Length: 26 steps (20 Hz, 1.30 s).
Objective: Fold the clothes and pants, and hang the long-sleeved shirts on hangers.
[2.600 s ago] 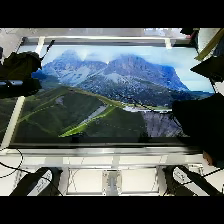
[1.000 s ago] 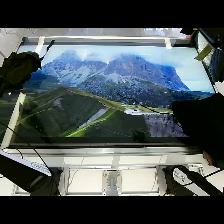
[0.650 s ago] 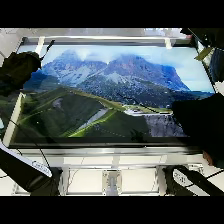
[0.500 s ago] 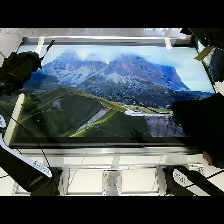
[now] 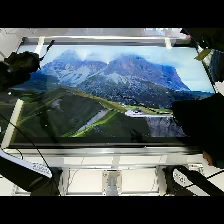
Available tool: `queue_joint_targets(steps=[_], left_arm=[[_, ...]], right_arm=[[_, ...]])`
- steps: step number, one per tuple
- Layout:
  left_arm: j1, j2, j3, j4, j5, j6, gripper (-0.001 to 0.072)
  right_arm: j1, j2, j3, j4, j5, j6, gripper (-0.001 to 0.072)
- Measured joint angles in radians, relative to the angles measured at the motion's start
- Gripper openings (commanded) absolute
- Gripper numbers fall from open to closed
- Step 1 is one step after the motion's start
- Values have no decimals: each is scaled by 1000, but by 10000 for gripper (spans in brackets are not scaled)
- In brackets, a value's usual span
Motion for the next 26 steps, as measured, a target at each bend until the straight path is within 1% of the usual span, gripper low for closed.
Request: queue_joint_targets(steps=[2, 3, 4, 5, 7, 9, 11, 13, 14, 15, 16, 18, 19, 21, 22, 23, 25, 26], left_arm=[[-21, 118, 0, 0, -96, 75, 5], [-40, 182, 0, 0, -153, 112, 5], [-62, 244, 0, 0, -202, 140, 5], [-92, 308, 0, 0, -257, 164, 5], [-167, 422, 0, 0, -342, 191, 5], [-268, 520, 0, -6, -394, 196, 5], [-394, 589, -1, -5, -425, 175, 5], [-545, 627, -4, -6, -454, 142, 5], [-624, 636, -8, 1, -461, 130, 5], [-708, 640, -16, 14, -463, 108, 5], [-784, 640, -24, 35, -462, 92, 5], [-933, 627, -36, 137, -436, 32, 5], [-985, 618, -39, 221, -422, -16, 5], [-1055, 601, -43, 456, -422, -148, 5], [-1071, 594, -45, 585, -451, -208, 5], [-1076, 588, -47, 699, -489, -249, 5], [-1056, 580, -48, 904, -586, -309, 5], [-1031, 578, -48, 989, -632, -328, 5]], right_arm=[[0, 2, 0, -18, 59, 0, 321], [0, 2, 0, -39, 95, -1, 281], [0, 2, 0, -69, 142, -2, 214], [0, 3, 0, -109, 192, -2, 169], [0, 2, 0, -217, 293, -5, 171], [0, 3, 0, -341, 379, -10, 171], [-1, 2, 0, -459, 431, -36, 172], [-1, 2, 0, -545, 452, -66, 178], [0, 1, 0, -572, 452, -78, 230], [0, 1, 0, -593, 451, -90, 253], [0, 1, -1, -608, 444, -102, 253], [0, 1, -14, -632, 433, -127, 255], [-1, 1, -31, -638, 429, -138, 281], [0, 1, -92, -636, 422, -155, 288], [-1, 1, -138, -620, 415, -163, 290], [0, 1, -199, -589, 399, -175, 328], [-1, 0, -344, -498, 335, -198, 498], [-1, 0, -422, -436, 285, -212, 500]])
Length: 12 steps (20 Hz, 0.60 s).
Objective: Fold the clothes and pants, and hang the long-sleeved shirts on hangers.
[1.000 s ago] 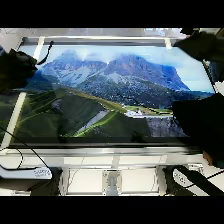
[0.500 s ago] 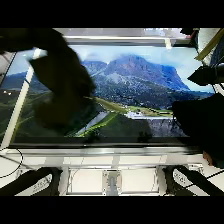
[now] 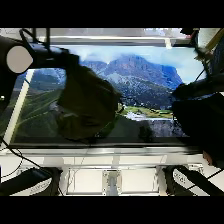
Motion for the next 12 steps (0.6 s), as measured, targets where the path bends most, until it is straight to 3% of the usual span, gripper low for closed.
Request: queue_joint_targets(steps=[6, 12], left_arm=[[145, -7, -21, 166, -112, -27, 5], [178, -8, -83, 185, -135, 3, 5]], right_arm=[[89, -107, -343, 515, -349, -152, 500], [376, -473, -206, 860, -516, -292, 500]])
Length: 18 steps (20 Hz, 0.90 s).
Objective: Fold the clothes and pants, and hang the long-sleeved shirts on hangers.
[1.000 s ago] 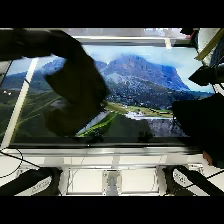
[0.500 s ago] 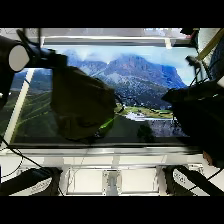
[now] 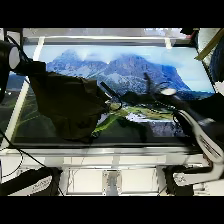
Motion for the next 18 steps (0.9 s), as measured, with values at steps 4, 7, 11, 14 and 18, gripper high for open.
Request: queue_joint_targets(steps=[4, 7, 11, 14, 18], left_arm=[[5, 0, -18, 11, -8, 41, 6], [18, 2, -23, 46, -26, 67, 5], [94, 3, -25, 70, -40, 78, 5], [158, 3, -25, 57, -43, 84, 6], [195, 3, -25, 19, -45, 85, 6]], right_arm=[[102, -219, 206, 27, -27, 54, 499], [103, -286, 294, -71, -31, 164, 498], [73, -316, 336, -187, 23, 277, 496], [90, -324, 346, -218, 23, 317, 495], [142, -339, 351, -178, -42, 333, 495]])
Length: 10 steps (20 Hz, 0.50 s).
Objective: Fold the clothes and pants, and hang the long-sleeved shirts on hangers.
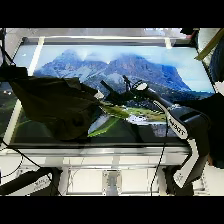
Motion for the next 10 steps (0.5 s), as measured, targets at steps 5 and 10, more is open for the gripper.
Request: queue_joint_targets(steps=[5, 10], left_arm=[[11, 0, 0, -35, -1, 2, 5], [13, 0, 0, -44, 0, 2, 6]], right_arm=[[42, -17, 18, 102, -73, -15, 473], [55, -88, 75, 164, -70, 11, 473]])
